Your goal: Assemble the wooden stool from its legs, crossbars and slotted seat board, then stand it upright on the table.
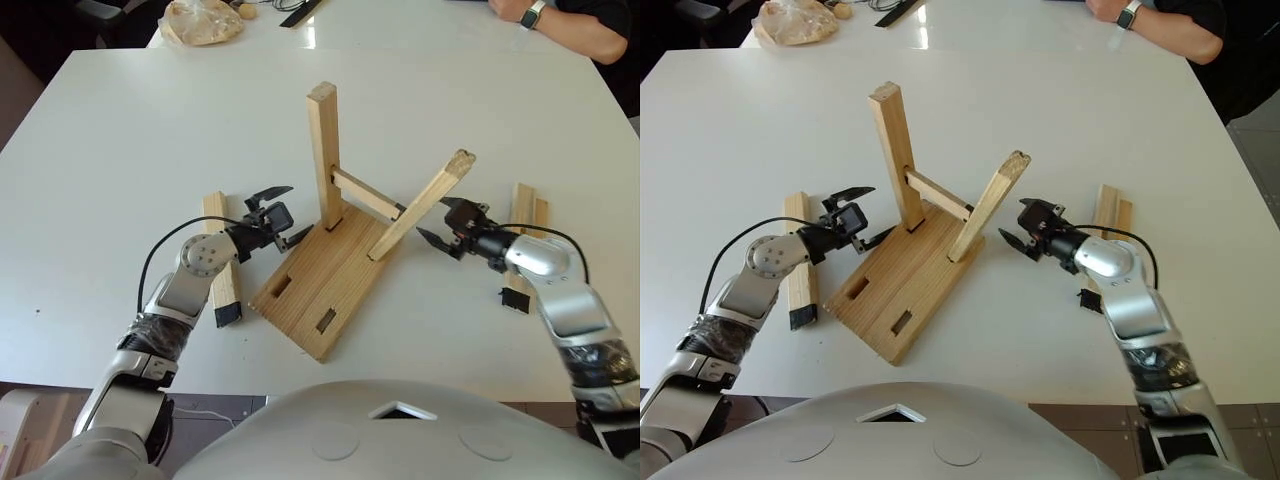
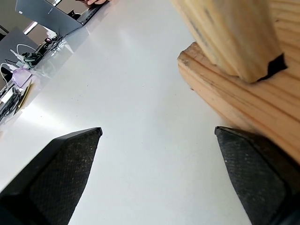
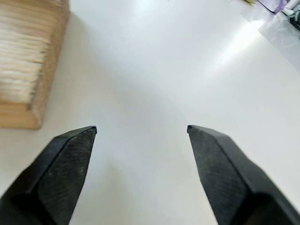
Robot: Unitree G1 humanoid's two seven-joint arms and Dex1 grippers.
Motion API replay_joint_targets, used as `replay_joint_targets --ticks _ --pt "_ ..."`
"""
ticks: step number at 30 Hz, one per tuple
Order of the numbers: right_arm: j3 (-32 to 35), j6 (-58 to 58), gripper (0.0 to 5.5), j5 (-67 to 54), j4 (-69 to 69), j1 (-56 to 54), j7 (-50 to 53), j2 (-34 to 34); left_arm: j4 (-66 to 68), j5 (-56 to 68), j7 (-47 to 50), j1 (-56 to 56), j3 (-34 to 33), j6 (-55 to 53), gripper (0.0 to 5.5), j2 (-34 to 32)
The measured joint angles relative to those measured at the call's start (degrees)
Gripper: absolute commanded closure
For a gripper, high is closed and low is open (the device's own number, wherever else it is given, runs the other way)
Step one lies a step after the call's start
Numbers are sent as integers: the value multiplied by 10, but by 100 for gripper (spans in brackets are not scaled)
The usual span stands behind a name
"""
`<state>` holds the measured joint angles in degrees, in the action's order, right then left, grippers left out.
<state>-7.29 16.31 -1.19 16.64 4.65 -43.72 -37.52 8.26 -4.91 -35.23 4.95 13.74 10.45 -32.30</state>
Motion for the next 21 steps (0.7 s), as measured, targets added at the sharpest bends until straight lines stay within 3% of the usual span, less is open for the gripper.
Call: replay_joint_targets --ticks 3,8,15,21 --pt "8 31 193 -52 75 42 -61 -43 -44 16 -22 -35 -16 -20 102 -29" --pt "-21 55 193 -71 113 72 -73 -45 -64 33 -75 -52 -41 -30 102 -89" --pt "-74 45 193 -41 39 60 -16 14 -39 24 -174 15 23 5 102 -99" --pt "-58 38 193 -40 -42 8 36 72 -30 16 -184 33 47 17 102 -95"
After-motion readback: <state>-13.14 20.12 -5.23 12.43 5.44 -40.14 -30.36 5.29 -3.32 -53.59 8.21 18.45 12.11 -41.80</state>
